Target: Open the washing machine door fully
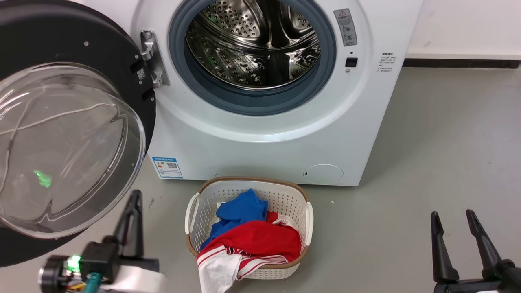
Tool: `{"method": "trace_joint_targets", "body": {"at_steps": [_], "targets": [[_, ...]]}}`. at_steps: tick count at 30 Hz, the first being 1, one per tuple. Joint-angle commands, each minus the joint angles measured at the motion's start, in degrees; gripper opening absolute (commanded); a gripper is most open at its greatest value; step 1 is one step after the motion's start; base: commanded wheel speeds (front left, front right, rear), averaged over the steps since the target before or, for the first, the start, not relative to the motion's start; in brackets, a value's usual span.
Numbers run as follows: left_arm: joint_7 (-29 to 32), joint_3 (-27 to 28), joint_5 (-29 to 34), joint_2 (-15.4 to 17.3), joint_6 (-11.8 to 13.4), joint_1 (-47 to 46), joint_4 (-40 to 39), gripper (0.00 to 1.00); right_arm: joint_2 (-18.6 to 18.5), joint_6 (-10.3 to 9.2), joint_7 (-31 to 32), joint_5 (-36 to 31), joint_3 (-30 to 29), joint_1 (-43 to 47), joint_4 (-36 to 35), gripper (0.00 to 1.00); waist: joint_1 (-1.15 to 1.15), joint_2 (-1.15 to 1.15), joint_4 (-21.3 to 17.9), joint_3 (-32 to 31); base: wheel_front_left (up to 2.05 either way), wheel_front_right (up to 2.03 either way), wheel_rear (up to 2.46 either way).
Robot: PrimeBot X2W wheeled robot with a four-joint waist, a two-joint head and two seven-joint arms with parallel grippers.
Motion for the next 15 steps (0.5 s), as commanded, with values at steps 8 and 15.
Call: {"method": "trace_joint_targets", "body": {"at_steps": [8,15], "targets": [[0.11,-3.43,-1.67,-1.05,0.8,1.84,3.45,0.0,0.11,-0.01,-0.1,0.96,0.36,1.5,0.21,1.0,0.0,0.0,-0.61,-0.5,0.0,0.0,0.0],[0.11,-4.93,-1.36,-1.37,2.52,2.44,4.59,1.0,0.11,-0.01,-0.1,1.46,0.35,2.37,-0.06,1.0,0.0,0.0,-0.92,-0.75,0.0,0.0,0.0]]}}
